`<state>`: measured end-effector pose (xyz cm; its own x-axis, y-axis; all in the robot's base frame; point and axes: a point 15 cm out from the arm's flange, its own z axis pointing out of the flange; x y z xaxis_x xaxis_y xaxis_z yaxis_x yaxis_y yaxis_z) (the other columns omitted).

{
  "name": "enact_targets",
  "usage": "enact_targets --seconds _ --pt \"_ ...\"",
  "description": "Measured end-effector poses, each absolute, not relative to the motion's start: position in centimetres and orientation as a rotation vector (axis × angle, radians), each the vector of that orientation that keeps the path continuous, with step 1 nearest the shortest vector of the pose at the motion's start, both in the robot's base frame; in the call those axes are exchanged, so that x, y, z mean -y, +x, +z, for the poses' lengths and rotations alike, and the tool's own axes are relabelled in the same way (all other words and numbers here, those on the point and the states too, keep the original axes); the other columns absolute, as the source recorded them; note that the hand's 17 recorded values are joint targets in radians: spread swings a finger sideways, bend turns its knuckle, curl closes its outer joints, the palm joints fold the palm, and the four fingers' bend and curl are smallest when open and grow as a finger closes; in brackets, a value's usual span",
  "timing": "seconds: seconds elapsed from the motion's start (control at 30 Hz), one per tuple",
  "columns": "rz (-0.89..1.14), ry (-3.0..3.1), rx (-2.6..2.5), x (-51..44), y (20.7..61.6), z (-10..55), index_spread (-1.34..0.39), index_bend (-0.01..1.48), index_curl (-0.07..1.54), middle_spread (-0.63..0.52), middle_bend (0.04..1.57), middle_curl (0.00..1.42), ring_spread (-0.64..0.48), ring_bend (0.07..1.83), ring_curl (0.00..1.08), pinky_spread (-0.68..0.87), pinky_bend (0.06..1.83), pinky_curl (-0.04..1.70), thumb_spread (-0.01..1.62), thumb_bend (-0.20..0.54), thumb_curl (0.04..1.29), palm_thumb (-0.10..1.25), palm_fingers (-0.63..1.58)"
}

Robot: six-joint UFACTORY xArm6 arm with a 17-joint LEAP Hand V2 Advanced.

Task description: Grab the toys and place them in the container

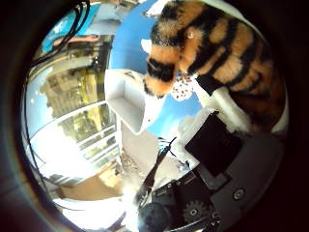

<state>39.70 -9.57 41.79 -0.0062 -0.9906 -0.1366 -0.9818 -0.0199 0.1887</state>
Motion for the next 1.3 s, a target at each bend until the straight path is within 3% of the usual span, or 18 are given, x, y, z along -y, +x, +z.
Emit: enact_targets --seconds 0.17,0.4,0.77,0.93,1.03,1.07,1.1,1.13,1.2,1.3 --pt "-0.218 2.411 2.043 2.2 38.5 46.8 -1.0 0.81 -0.02 -0.25 1.2 1.1 -0.14 1.43 0.86 0.16 1.46 0.93 1.2 -0.012 0.71 0.94 0.84" --pt "-0.213 2.598 1.862 -10.2 37.1 48.3 -1.06 0.86 -0.02 -0.24 1.22 1.11 -0.15 1.45 0.88 0.14 1.47 0.97 1.2 -0.011 0.74 0.94 0.82" --pt "-0.265 2.598 1.761 -23.2 41.4 39.6 -1.11 0.91 -0.02 -0.23 1.24 1.11 -0.15 1.47 0.88 0.13 1.48 0.99 1.19 -0.013 0.77 0.94 0.81" --pt "-0.245 2.583 1.825 -25.6 44.0 36.7 -1.12 0.94 -0.01 -0.23 1.24 1.11 -0.14 1.47 0.88 0.13 1.45 1.01 1.18 -0.038 0.75 0.86 0.78" --pt "-0.24 2.578 1.842 -26.5 45.4 34.7 -0.98 1.03 0.03 -0.2 1.12 1.04 -0.06 1.36 0.8 0.17 1.36 0.96 1.17 -0.052 0.7 0.8 0.86" --pt "-0.247 2.57 1.838 -26.6 45.5 34.1 -0.81 1.06 0.06 -0.18 0.96 0.96 -0.02 1.26 0.77 0.2 1.31 0.94 1.18 -0.047 0.67 0.77 0.75" --pt "-0.254 2.564 1.831 -26.5 45.7 33.5 -0.76 1.01 0.05 -0.17 0.89 0.94 0.0 1.23 0.75 0.21 1.31 0.93 1.18 -0.046 0.66 0.76 0.6" --pt "-0.261 2.562 1.817 -26.5 45.8 32.9 -0.62 0.95 0.07 -0.14 0.68 0.86 0.06 1.16 0.75 0.25 1.28 0.94 1.18 -0.04 0.63 0.74 0.22" --pt "-0.271 2.58 1.772 -26.5 46.1 31.9 -0.51 0.92 0.09 -0.08 0.51 0.75 0.14 0.95 0.64 0.3 1.12 0.86 1.17 -0.034 0.61 0.73 -0.1" --pt "-0.285 2.619 1.695 -26.2 46.3 31.1 -0.46 0.8 0.08 -0.02 0.36 0.62 0.2 0.75 0.5 0.36 1.01 0.75 1.17 -0.029 0.58 0.73 -0.17"
